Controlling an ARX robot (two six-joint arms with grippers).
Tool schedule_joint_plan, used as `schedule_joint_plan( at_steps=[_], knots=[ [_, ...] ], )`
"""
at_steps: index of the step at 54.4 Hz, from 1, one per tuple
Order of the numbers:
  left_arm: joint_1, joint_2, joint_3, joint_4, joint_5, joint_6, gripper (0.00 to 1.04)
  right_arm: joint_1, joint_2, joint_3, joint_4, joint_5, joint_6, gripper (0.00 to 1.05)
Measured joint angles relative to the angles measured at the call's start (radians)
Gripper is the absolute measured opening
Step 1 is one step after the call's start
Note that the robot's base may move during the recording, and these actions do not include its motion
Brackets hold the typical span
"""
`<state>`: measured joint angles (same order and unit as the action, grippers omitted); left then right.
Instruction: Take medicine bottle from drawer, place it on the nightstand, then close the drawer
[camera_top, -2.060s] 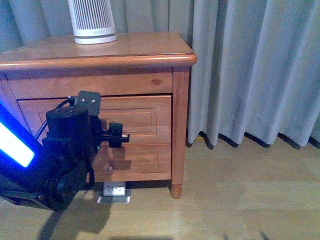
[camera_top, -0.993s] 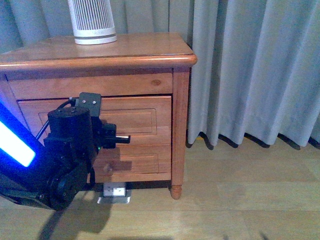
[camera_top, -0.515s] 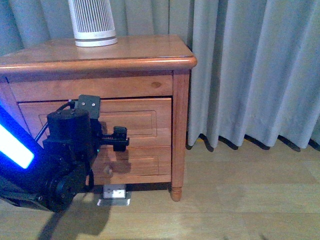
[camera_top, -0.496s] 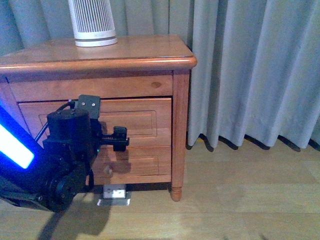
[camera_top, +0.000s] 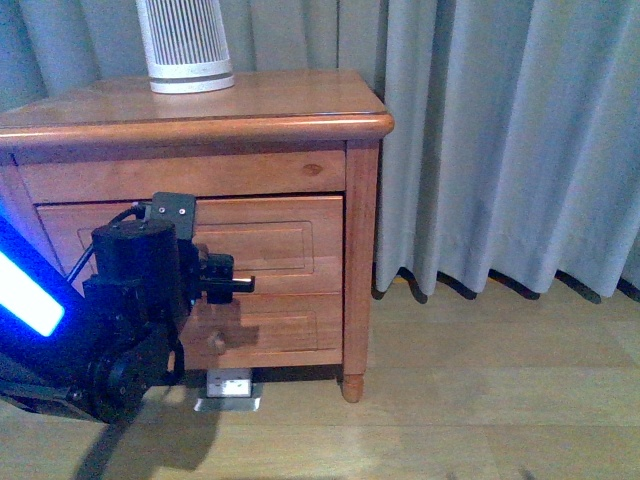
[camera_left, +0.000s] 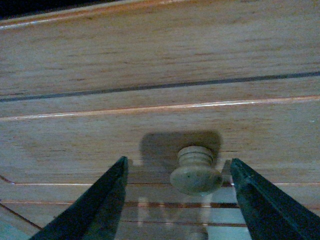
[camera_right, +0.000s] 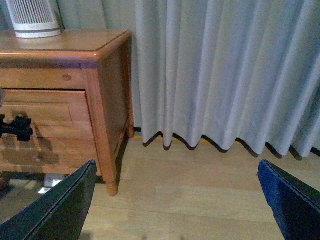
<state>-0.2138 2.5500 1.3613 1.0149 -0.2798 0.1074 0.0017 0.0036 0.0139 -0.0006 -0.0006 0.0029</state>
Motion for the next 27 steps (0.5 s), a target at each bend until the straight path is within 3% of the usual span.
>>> schedule_joint_plan(
  at_steps=[11,27],
  knots=[
    [-0.002,0.0,0.002,-0.001,0.011,-0.004,0.26,0.0,0.0,0.0,0.0,0.0,0.0,0.98],
    [-0.004,0.0,-0.003,0.001,0.01,-0.019,0.24,0.0,0.0,0.0,0.0,0.0,0.0,0.98]
  ],
)
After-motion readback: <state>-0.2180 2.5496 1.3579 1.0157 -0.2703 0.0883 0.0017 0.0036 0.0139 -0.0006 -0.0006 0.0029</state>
